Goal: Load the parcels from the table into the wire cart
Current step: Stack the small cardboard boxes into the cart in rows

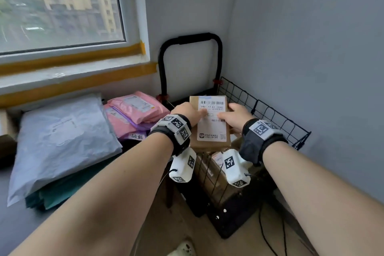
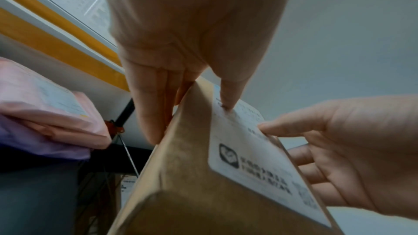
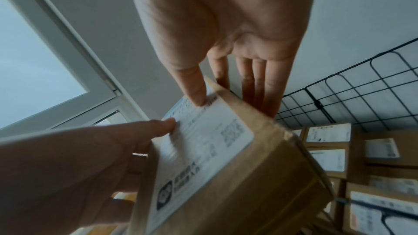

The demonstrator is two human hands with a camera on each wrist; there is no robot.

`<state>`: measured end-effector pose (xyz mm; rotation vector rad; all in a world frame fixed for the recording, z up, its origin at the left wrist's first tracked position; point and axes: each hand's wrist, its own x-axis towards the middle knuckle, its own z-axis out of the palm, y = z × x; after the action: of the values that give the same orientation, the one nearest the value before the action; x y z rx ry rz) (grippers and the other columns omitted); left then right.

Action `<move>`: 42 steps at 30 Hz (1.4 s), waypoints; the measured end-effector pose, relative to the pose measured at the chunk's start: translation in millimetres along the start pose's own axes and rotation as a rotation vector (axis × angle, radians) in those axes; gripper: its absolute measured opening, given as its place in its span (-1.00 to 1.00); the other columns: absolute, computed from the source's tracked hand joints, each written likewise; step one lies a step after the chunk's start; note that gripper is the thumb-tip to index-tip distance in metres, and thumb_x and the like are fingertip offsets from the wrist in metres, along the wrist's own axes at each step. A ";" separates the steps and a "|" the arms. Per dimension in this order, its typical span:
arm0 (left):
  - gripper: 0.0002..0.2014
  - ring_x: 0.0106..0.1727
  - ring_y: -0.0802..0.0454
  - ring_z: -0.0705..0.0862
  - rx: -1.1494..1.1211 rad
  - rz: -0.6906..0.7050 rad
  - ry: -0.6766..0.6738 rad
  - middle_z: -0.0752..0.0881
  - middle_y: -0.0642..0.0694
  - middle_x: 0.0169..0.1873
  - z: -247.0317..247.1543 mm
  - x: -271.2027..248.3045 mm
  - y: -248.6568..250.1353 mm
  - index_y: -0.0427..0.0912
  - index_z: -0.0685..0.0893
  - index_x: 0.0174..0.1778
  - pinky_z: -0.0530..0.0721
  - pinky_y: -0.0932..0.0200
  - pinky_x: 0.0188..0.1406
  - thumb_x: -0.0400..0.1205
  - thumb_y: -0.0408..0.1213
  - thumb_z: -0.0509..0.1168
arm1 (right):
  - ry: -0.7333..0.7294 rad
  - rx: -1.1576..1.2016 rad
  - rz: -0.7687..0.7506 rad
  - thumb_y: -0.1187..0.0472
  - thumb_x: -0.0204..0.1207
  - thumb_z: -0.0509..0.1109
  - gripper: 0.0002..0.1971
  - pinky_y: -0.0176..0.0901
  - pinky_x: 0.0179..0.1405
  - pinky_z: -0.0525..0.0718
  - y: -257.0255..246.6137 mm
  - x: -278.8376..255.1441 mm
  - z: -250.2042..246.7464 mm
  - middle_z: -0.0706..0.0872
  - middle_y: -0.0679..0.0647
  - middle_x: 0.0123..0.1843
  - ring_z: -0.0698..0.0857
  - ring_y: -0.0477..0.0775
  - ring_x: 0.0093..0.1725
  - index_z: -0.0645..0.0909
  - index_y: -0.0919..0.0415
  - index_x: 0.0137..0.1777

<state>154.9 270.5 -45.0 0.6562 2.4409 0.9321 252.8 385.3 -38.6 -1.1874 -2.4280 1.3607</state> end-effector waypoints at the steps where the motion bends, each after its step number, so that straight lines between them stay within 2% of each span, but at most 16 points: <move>1: -0.60 -0.04 -0.08 0.77 -0.015 -0.002 -0.010 0.78 -0.10 0.00 8.1 12.1 7.8 -0.13 0.66 0.19 0.78 -0.06 0.00 0.63 0.09 0.26 | 0.005 -0.015 0.004 0.09 0.40 0.40 -0.49 0.18 0.08 0.75 4.4 11.6 -8.8 0.76 0.06 0.17 0.77 0.15 0.06 0.52 0.07 0.38; 4: -0.61 -0.06 -0.07 0.77 -0.036 -0.021 -0.044 0.77 -0.11 -0.02 29.0 50.8 34.3 -0.15 0.65 0.18 0.78 -0.05 -0.01 0.63 0.08 0.27 | 0.013 -0.021 0.040 0.18 0.51 0.38 -0.46 0.15 0.10 0.75 13.1 46.0 -35.3 0.73 0.09 0.24 0.77 0.14 0.07 0.41 0.13 0.50; 10: -0.59 -0.02 -0.10 0.77 -0.089 -0.087 -0.125 0.77 -0.13 0.00 70.1 124.5 74.7 -0.19 0.65 0.18 0.77 -0.05 0.05 0.64 0.09 0.25 | -0.026 -0.057 0.111 0.22 0.49 0.37 -0.48 0.21 0.18 0.70 39.3 130.8 -79.9 0.74 0.09 0.25 0.76 0.14 0.11 0.43 0.12 0.47; 12: -0.58 0.00 -0.12 0.76 -0.091 -0.119 -0.144 0.76 -0.15 0.01 86.9 145.3 79.6 -0.21 0.63 0.18 0.76 -0.06 0.05 0.63 0.08 0.26 | -0.045 -0.078 0.141 0.23 0.52 0.36 -0.49 0.17 0.17 0.71 48.8 149.8 -89.7 0.72 0.10 0.27 0.74 0.13 0.14 0.43 0.12 0.48; 15: -0.60 -0.01 -0.13 0.77 -0.073 -0.160 -0.193 0.76 -0.17 0.02 112.9 166.3 82.0 -0.21 0.61 0.19 0.77 -0.07 0.03 0.64 0.06 0.26 | -0.083 -0.133 0.186 0.21 0.57 0.34 -0.50 -0.04 -0.01 0.70 65.6 171.7 -98.2 0.69 0.11 0.32 0.71 0.11 0.19 0.42 0.17 0.52; 17: -0.59 -0.01 -0.14 0.77 -0.087 -0.199 -0.225 0.76 -0.18 0.03 129.8 178.4 81.3 -0.21 0.61 0.19 0.77 -0.07 0.03 0.64 0.06 0.26 | -0.110 -0.147 0.205 0.24 0.60 0.32 -0.52 -0.09 -0.06 0.66 78.1 187.4 -102.1 0.67 0.15 0.35 0.70 0.11 0.19 0.42 0.22 0.52; 19: -0.58 -0.02 -0.14 0.78 -0.102 -0.245 -0.232 0.77 -0.19 0.02 145.5 191.0 79.9 -0.23 0.61 0.18 0.77 -0.07 0.03 0.63 0.06 0.28 | -0.143 -0.163 0.227 0.25 0.61 0.30 -0.61 -0.09 -0.10 0.66 90.8 204.9 -104.3 0.70 0.15 0.29 0.69 0.08 0.07 0.48 0.23 0.44; 22: -0.58 -0.04 -0.15 0.78 -0.116 -0.313 -0.222 0.76 -0.20 0.01 168.4 206.9 78.5 -0.25 0.61 0.17 0.77 -0.06 0.03 0.62 0.05 0.30 | -0.216 -0.193 0.250 0.24 0.62 0.29 -0.69 -0.20 -0.39 0.61 108.7 230.3 -108.5 0.72 0.11 0.10 0.68 0.02 -0.10 0.54 0.19 0.35; 23: -0.57 -0.04 -0.17 0.78 -0.117 -0.336 -0.218 0.76 -0.21 0.01 176.2 212.2 78.2 -0.26 0.60 0.17 0.77 -0.06 0.04 0.61 0.05 0.31 | -0.244 -0.209 0.258 0.24 0.62 0.29 -0.70 -0.22 -0.42 0.60 115.9 240.4 -109.2 0.73 0.10 0.08 0.69 0.01 -0.12 0.55 0.19 0.34; 26: -0.54 -0.04 -0.19 0.78 -0.141 -0.432 -0.216 0.76 -0.24 0.00 204.0 223.6 74.0 -0.30 0.59 0.19 0.77 -0.07 0.02 0.60 0.04 0.33 | -0.343 -0.251 0.293 0.23 0.60 0.30 -0.73 -0.05 -0.19 0.74 141.4 269.5 -108.8 0.75 0.14 0.09 0.73 0.09 -0.04 0.56 0.22 0.28; 28: -0.55 -0.05 -0.20 0.79 -0.172 -0.507 -0.229 0.77 -0.26 -0.02 225.0 227.0 71.0 -0.32 0.59 0.17 0.78 -0.08 0.02 0.60 0.01 0.33 | -0.415 -0.285 0.307 0.23 0.58 0.32 -0.75 0.08 0.06 0.75 161.6 288.4 -106.5 0.77 0.15 0.08 0.76 0.14 0.03 0.58 0.24 0.23; 29: -0.57 -0.05 -0.21 0.79 -0.194 -0.549 -0.236 0.78 -0.27 -0.03 237.1 227.6 68.8 -0.33 0.59 0.14 0.78 -0.09 0.02 0.60 -0.01 0.34 | -0.449 -0.292 0.318 0.24 0.58 0.32 -0.77 0.09 0.12 0.74 172.4 295.9 -105.6 0.77 0.16 0.06 0.76 0.16 0.03 0.59 0.24 0.21; 32: -0.64 -0.09 -0.21 0.81 -0.223 -0.644 -0.253 0.79 -0.27 -0.09 273.0 228.7 60.1 -0.33 0.58 0.02 0.78 -0.11 0.01 0.61 -0.04 0.34 | -0.561 -0.317 0.362 0.28 0.59 0.31 -0.80 0.02 0.05 0.71 204.3 312.0 -105.5 0.73 0.15 -0.01 0.72 0.13 -0.03 0.59 0.24 0.18; 35: -0.65 -0.14 -0.18 0.82 -0.222 -0.719 -0.256 0.80 -0.24 -0.16 299.3 227.0 54.1 -0.32 0.64 -0.01 0.79 -0.09 -0.01 0.62 -0.04 0.33 | -0.653 -0.342 0.388 0.29 0.60 0.32 -0.80 0.01 0.02 0.70 229.7 324.5 -103.3 0.74 0.16 0.04 0.71 0.14 -0.01 0.59 0.27 0.19; 39: -0.73 -0.21 -0.15 0.82 -0.204 -0.804 -0.225 0.80 -0.21 -0.25 322.4 224.6 42.6 -0.29 0.66 -0.12 0.81 -0.06 -0.09 0.62 -0.10 0.32 | -0.723 -0.314 0.424 0.28 0.54 0.37 -0.77 0.27 0.14 0.72 260.2 339.7 -85.6 0.77 0.21 0.14 0.76 0.23 0.11 0.59 0.24 0.19; 42: -0.79 -0.24 -0.15 0.82 -0.159 -0.848 -0.204 0.81 -0.19 -0.27 335.0 226.3 28.5 -0.22 0.62 -0.21 0.81 -0.07 -0.09 0.59 -0.14 0.34 | -0.793 -0.356 0.438 0.25 0.56 0.36 -0.69 0.29 0.18 0.69 278.3 345.7 -70.5 0.74 0.23 0.21 0.72 0.26 0.19 0.54 0.27 0.28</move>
<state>169.3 582.6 -303.2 -0.3262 2.1010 0.6397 207.0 748.4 -299.4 -1.5540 -3.1857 1.8521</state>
